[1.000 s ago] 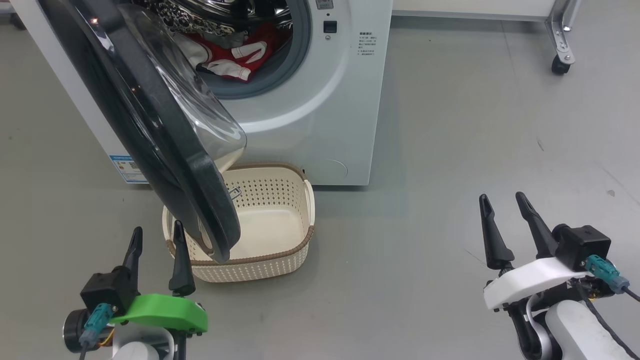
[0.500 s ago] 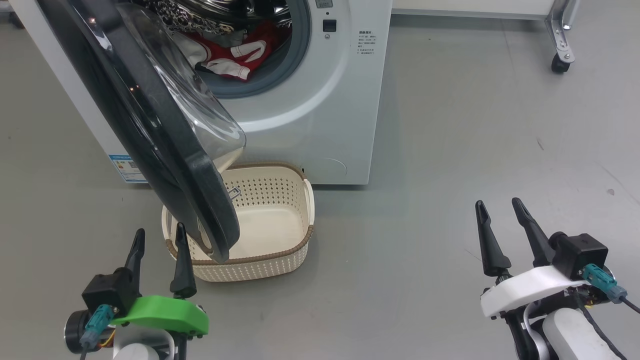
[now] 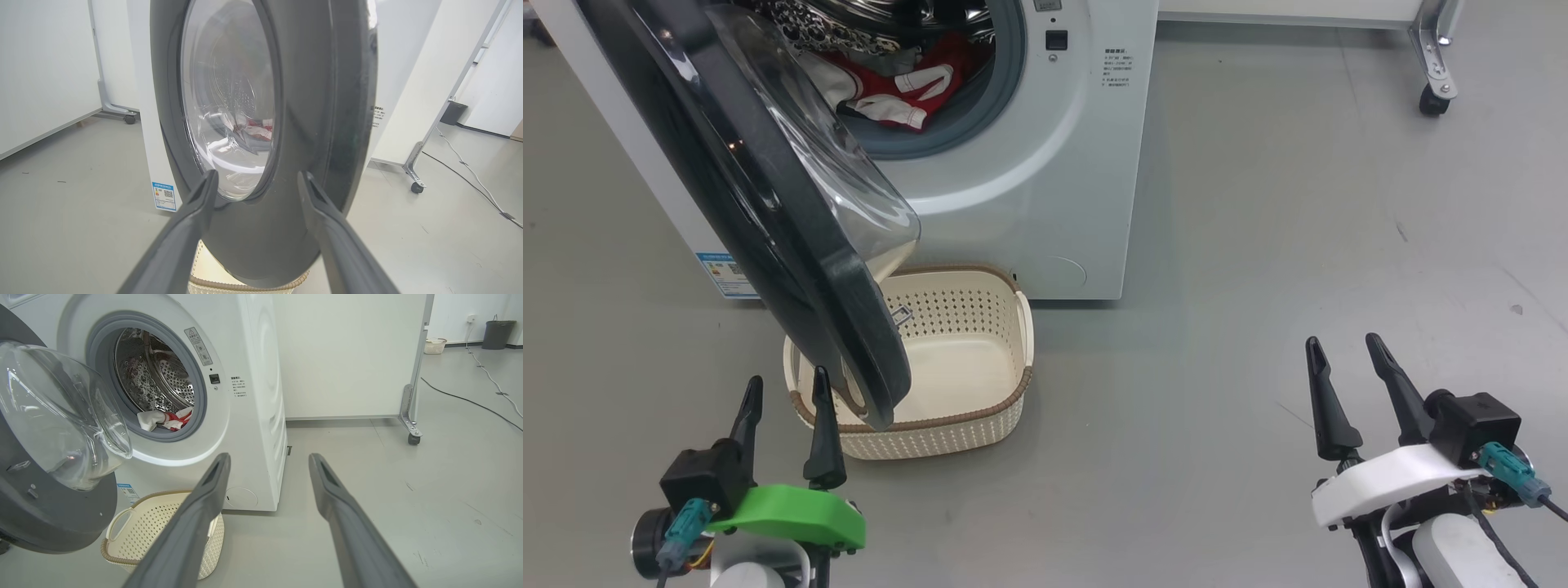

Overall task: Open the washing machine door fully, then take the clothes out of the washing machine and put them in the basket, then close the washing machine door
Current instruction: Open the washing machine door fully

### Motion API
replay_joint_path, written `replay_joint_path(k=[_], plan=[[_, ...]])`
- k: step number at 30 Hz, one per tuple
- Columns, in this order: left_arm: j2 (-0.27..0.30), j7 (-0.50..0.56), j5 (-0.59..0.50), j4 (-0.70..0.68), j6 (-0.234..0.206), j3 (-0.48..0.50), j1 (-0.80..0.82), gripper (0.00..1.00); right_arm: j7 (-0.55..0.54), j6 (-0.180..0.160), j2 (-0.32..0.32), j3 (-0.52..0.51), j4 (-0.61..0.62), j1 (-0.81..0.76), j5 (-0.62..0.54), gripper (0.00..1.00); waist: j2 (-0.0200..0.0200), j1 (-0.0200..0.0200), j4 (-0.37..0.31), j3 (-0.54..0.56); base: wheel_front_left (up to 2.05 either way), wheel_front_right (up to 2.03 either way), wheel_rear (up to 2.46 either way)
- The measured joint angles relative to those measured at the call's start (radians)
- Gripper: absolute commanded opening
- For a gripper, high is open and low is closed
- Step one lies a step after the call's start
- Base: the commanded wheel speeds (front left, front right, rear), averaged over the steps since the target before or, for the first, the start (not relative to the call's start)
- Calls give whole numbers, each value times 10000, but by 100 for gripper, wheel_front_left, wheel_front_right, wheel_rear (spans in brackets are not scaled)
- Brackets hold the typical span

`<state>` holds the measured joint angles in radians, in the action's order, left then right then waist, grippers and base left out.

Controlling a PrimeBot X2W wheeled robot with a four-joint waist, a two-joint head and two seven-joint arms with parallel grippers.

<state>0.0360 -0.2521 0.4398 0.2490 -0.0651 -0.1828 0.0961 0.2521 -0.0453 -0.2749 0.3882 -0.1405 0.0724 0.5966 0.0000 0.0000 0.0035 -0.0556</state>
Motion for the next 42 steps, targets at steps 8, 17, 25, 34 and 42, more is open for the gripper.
replay_joint_path(k=[8, 17, 25, 34, 42], plan=[[0, 0, 0, 2, 0, -42, -1, 100, 0, 84, 65, -165, 35, -11, -107, 100, 0, 0, -10, -60, 0, 0, 0], [0, 0, 0, 0, 0, -81, -1, 100, 0, 146, 140, -265, 42, -45, -270, 100, 0, 0, 0, -107, 0, 0, 0], [0, 0, 0, 4, 0, -107, -1, 14, 0, 182, 146, -453, 29, -45, -357, 100, 0, 0, 14, -139, 0, 0, 0], [0, 0, -17, 2, 12, -109, 0, 0, 0, 345, 186, -504, -50, -48, -366, 100, 0, 0, 20, -94, 0, 0, 0], [-2, 0, -40, -516, 15, 318, 28, 0, 0, 437, 303, -529, -104, -59, -447, 100, 0, 0, 2, -7, 0, 0, 0]])
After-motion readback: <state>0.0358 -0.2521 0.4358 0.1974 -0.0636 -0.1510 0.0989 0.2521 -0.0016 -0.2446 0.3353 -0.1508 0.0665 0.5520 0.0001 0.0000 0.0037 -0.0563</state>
